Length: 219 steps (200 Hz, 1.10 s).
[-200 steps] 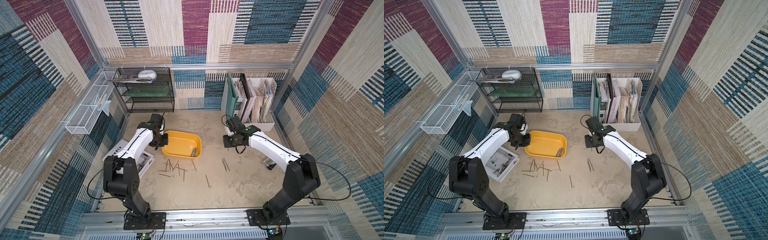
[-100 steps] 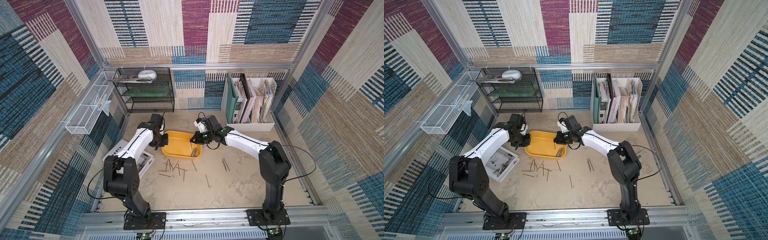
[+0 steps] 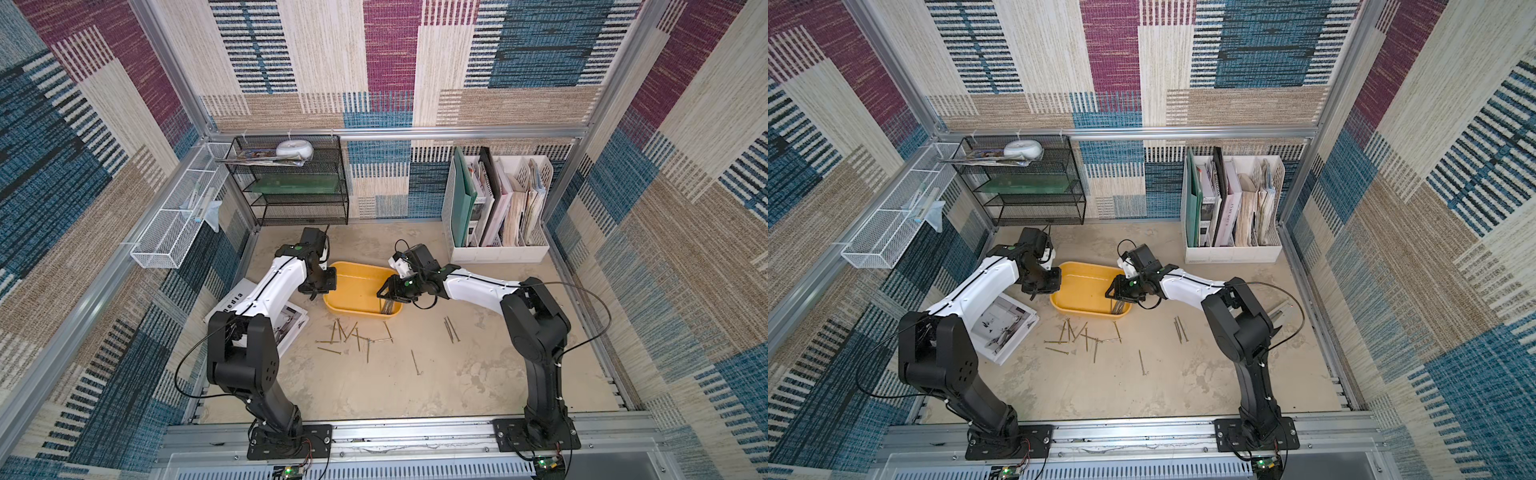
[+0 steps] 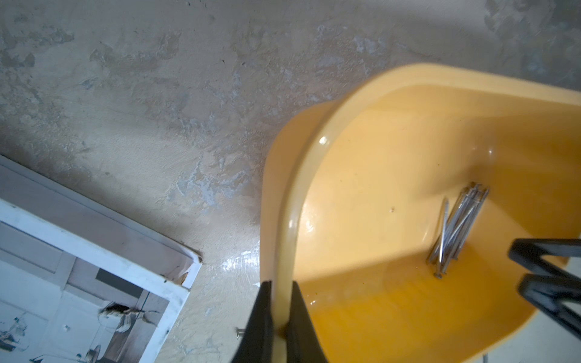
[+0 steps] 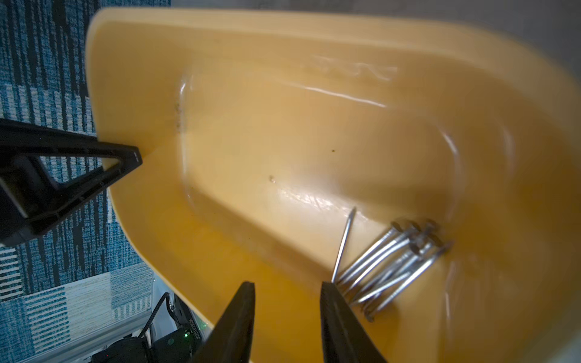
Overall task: Put the nails on the desktop into the storage box
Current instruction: Place the nail in the storage box, then pick up the nail from the center of the board.
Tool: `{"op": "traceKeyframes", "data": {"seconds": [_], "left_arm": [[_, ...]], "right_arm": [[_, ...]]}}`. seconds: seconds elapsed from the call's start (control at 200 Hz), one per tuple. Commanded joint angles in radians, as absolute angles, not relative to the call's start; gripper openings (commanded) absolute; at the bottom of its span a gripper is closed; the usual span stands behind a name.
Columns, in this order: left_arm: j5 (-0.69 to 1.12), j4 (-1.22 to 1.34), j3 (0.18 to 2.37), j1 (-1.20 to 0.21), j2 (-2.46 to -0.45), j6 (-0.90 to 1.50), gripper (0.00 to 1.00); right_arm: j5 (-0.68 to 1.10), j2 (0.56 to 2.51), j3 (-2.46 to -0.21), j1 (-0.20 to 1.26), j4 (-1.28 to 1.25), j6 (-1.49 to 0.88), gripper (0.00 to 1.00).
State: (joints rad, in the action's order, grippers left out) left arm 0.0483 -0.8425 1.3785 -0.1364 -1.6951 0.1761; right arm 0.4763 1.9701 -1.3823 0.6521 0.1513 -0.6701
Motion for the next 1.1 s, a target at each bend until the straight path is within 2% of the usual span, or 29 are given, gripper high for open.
{"op": "traceKeyframes", "data": {"seconds": [0.0, 0.115, 0.215, 0.416, 0.946, 1.091], "left_arm": [[0.063, -0.844, 1.392, -0.135, -1.695, 0.175, 0.0], [0.065, -0.842, 1.393, -0.135, -1.694, 0.175, 0.0], [0.066, -0.843, 1.392, -0.135, -1.692, 0.175, 0.0], [0.069, -0.844, 1.392, -0.135, -1.694, 0.175, 0.0], [0.069, -0.844, 1.394, -0.135, -1.693, 0.175, 0.0], [0.068, -0.844, 1.391, -0.135, -1.693, 0.176, 0.0]], "right_arm": [[0.375, 1.846, -1.345, 0.617, 0.234, -0.563, 0.39], [0.189, 1.703, -1.295, 0.601, 0.458, -0.404, 0.41], [-0.002, 1.671, -1.213, 0.6, 0.634, -0.323, 0.42], [-0.148, 1.671, -1.04, 0.6, 0.676, -0.303, 0.44], [-0.155, 1.692, -0.978, 0.6, 0.632, -0.298, 0.37], [-0.142, 1.739, -0.965, 0.599, 0.607, -0.293, 0.32]]}}
